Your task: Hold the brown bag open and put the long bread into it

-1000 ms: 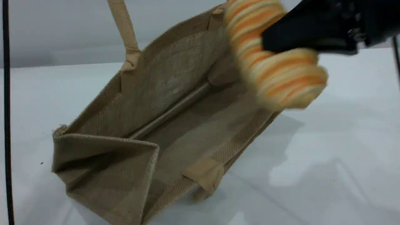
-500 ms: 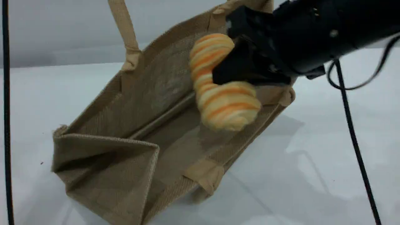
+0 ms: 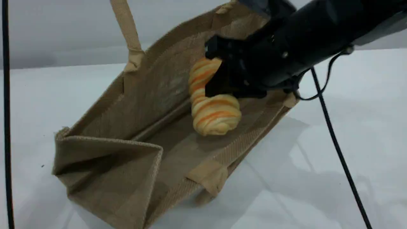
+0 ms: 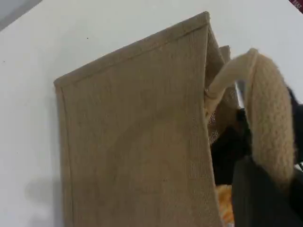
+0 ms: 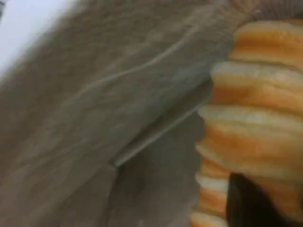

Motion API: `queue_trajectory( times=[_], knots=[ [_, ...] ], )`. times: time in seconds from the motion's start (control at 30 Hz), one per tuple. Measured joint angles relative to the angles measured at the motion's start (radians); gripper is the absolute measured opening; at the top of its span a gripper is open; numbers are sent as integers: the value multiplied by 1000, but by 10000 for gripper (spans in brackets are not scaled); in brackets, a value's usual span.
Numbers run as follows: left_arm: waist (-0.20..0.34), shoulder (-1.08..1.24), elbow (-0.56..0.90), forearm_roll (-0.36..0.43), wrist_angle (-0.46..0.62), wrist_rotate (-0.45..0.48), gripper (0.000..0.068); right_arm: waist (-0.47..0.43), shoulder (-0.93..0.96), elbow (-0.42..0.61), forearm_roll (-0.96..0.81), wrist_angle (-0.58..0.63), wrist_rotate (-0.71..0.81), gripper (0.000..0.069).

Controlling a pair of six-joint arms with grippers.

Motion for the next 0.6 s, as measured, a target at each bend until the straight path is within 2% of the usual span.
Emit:
queue_trajectory(
  times=[0.17,0.3,0.37,0.47,0.6],
  knots=[
    [0,0,0,0,0,-1,83,0,34,-13,-1,30,-27,75],
    [0,0,0,0,0,-1,83,0,34,-21,-2,82,-77,116],
    [0,0,0,0,0,-1,83,0,34,-28,-1,105,-98,169],
    [0,0,0,0,0,0,83,0,33,-28,-2,148,-128,300],
    [0,0,0,3,0,8,83,-1,24,-28,-2,184,-144,433]
  ],
)
